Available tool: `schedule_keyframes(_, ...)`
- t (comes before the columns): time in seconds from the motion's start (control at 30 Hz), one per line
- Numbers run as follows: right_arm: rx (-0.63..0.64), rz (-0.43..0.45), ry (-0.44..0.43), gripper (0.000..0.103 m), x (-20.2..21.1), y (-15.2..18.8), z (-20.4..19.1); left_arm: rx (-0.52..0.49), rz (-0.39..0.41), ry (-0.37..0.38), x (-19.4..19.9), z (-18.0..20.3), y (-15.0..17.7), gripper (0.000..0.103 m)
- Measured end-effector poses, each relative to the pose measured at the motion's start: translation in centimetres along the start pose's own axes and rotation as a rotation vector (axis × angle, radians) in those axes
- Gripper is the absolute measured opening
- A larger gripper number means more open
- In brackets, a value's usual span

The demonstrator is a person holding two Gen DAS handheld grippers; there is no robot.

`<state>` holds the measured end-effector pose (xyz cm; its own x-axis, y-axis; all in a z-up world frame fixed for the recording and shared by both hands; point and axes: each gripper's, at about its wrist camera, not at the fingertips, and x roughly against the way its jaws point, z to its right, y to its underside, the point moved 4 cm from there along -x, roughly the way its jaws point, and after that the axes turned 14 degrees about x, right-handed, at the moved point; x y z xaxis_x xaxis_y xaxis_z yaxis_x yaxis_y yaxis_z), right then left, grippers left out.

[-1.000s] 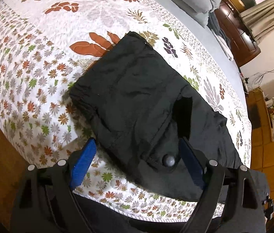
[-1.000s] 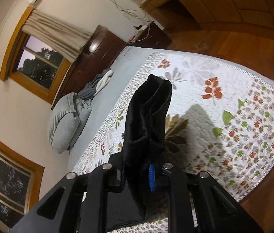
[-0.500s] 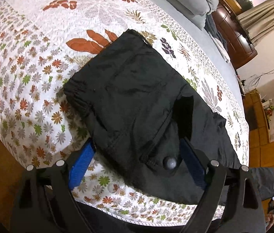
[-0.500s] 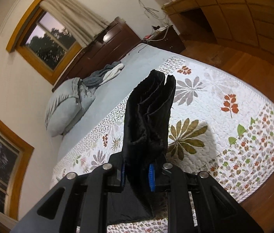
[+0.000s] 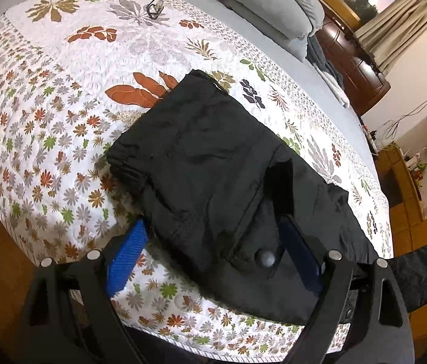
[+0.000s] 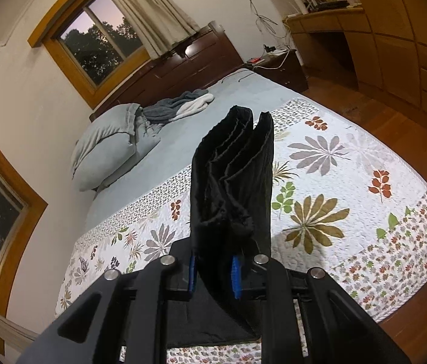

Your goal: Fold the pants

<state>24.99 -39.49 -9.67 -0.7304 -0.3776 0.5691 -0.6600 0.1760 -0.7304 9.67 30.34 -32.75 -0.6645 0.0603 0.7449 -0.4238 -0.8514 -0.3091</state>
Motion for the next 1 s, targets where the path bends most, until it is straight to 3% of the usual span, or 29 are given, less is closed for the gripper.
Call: schedule_keyframes(1.0,0.298,-0.078,0.049,0.017,-2.1,1.1,-13.1,0.088,-0.029,0.057,0.1,-1.7,0.4,0.09)
